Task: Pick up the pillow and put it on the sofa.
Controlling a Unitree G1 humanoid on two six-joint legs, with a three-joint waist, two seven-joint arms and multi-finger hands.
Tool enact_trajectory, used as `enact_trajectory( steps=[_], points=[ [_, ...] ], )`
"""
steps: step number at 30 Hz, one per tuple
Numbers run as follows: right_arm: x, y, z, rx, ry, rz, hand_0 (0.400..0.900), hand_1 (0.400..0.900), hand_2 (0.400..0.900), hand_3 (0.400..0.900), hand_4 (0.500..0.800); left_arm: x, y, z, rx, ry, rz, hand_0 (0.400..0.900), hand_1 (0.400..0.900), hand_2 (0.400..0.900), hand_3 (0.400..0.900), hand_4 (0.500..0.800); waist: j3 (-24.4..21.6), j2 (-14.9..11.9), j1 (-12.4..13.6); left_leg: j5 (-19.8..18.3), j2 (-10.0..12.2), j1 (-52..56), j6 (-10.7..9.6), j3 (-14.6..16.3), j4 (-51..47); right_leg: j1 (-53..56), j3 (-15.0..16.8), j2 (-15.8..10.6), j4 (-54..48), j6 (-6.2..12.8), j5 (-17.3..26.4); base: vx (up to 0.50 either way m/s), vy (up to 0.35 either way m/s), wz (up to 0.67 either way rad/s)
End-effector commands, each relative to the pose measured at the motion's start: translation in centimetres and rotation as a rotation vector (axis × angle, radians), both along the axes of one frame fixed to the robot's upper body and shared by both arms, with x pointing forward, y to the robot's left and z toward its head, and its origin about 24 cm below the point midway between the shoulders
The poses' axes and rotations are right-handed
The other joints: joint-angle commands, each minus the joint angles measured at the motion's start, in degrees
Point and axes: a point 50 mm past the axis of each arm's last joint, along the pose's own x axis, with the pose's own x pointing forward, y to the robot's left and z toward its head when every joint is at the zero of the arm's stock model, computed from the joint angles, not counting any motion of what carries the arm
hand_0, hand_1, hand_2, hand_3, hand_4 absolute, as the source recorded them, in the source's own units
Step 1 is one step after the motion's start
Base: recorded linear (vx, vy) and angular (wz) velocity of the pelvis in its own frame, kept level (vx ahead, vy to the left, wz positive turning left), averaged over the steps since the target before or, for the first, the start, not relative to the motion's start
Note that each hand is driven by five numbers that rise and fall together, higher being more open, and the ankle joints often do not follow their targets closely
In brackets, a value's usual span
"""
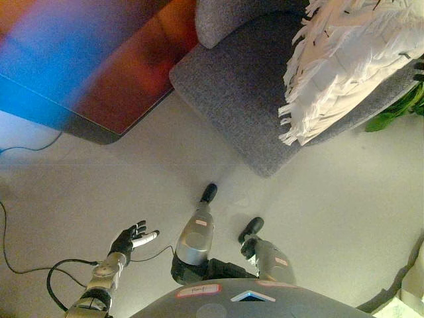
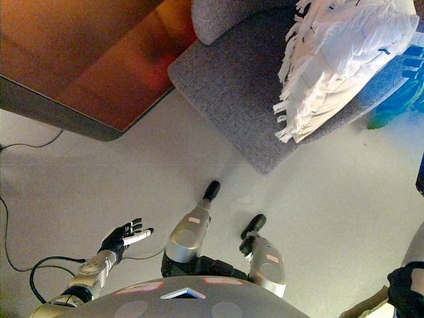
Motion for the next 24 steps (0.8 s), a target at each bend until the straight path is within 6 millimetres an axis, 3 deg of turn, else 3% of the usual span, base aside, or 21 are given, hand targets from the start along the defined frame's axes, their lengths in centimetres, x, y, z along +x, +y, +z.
enact_trajectory(
  steps=[1, 15, 18, 24],
  points=[
    [-4.0, -3.3, 6.1, -0.257, -0.073, -0.107, 0.900, 0.900, 0.900, 0.900, 0.800, -4.3, 3.6, 0.7, 0.091, 0.116, 0.033, 0.900, 0.900, 0.900, 0.900, 0.800, -7.5, -2.2, -1.7, 3.9, 2.9, -0.2, -1.9, -0.8, -1.6, 2.6, 1.1, 0.9, 2.6, -1.36, -4.8, 0.04, 0.021, -0.04],
    [-4.5, -4.1, 4.2, -0.275, 0.058, -0.076, 0.900, 0.900, 0.900, 0.900, 0.800, -4.2, 3.5, 0.4, 0.091, 0.124, 0.033, 0.900, 0.900, 0.900, 0.900, 0.800, -10.5, -3.9, -3.3, 2.3, 1.8, 1.6, -2.0, 1.1, -2.1, 5.2, 2.1, -0.4, -0.2, -0.52, -3.4, -0.01, 0.025, -0.03],
    [-5.0, -4.6, 2.9, -0.274, 0.137, -0.051, 0.900, 0.900, 0.900, 0.900, 0.800, -3.6, 3.2, 0.4, 0.091, 0.122, 0.035, 0.900, 0.900, 0.900, 0.900, 0.800, -12.0, -4.8, -4.1, 1.4, 1.5, 2.5, -1.7, 1.9, -2.4, 6.0, 2.5, -0.9, -1.7, 0.08, -2.2, 0.00, 0.032, -0.07],
    [-6.3, -5.9, -2.5, -0.193, 0.257, -0.019, 0.900, 0.900, 0.900, 0.900, 0.800, -2.7, 3.2, 0.4, 0.076, 0.113, 0.060, 0.900, 0.900, 0.900, 0.900, 0.800, -14.7, -5.8, -6.4, 0.0, 1.2, 5.0, -1.1, 3.9, -2.6, 7.8, 4.1, -1.2, -3.4, 0.72, -1.3, 0.03, 0.030, -0.12]
  ],
)
